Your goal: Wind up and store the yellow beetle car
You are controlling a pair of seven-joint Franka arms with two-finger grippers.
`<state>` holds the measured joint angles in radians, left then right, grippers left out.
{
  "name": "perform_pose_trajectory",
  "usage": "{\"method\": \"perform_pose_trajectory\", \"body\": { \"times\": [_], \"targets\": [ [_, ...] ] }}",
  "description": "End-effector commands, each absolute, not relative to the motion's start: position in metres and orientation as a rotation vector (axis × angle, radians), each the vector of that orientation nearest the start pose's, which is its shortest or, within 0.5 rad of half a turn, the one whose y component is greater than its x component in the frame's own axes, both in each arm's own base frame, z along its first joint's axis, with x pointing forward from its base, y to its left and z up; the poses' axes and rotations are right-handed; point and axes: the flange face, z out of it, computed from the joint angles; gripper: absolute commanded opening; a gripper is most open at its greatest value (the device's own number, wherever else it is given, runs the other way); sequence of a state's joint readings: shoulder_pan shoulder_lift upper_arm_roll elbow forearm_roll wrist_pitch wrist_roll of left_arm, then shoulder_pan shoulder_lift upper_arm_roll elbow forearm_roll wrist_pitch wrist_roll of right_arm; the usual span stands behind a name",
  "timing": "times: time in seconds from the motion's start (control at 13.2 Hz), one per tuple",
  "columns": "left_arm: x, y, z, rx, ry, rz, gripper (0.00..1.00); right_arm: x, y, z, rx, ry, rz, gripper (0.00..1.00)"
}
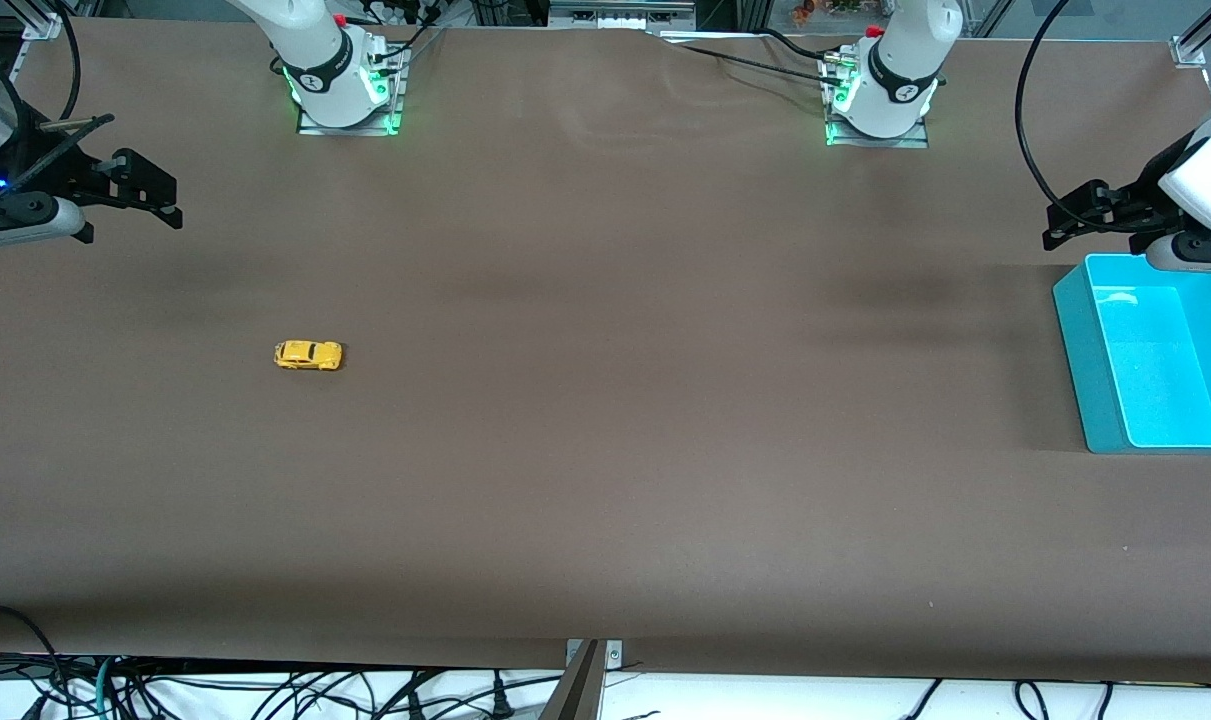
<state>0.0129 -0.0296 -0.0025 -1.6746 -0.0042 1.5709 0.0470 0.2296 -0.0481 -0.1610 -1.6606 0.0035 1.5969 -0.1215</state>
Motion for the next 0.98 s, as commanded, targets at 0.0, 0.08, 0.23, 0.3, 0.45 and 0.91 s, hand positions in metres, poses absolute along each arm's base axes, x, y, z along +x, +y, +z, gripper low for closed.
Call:
{"method": "perform_pose_trajectory", "body": {
  "times": [0.0,0.08,0.23,0.3,0.45,0.91],
  "targets": [
    [0.5454,0.0055,0.5977,-3.128,0.067,0.123,1.00,0.5401,0.0360,0.6210,-3.118,-0.278,0.020,1.00],
    [0.5454,0.0072,0.5977,-3.129,0.063,0.123,1.00,0.5400,0.0374,0.6217,-3.120,-0.283,0.017,1.00],
    [0.5452,0.0072,0.5976,-3.129,0.065,0.125,1.00,0.5399,0.0365,0.6216,-3.120,-0.283,0.020,1.00],
    [0.5452,0.0072,0.5976,-3.129,0.065,0.125,1.00,0.5398,0.0365,0.6214,-3.120,-0.283,0.022,1.00],
    [0.5452,0.0072,0.5976,-3.129,0.065,0.125,1.00,0.5400,0.0341,0.6204,-3.113,-0.276,0.029,1.00],
    [0.5452,0.0072,0.5976,-3.129,0.063,0.125,1.00,0.5395,0.0371,0.6183,-3.123,-0.286,0.044,1.00]
  ]
}}
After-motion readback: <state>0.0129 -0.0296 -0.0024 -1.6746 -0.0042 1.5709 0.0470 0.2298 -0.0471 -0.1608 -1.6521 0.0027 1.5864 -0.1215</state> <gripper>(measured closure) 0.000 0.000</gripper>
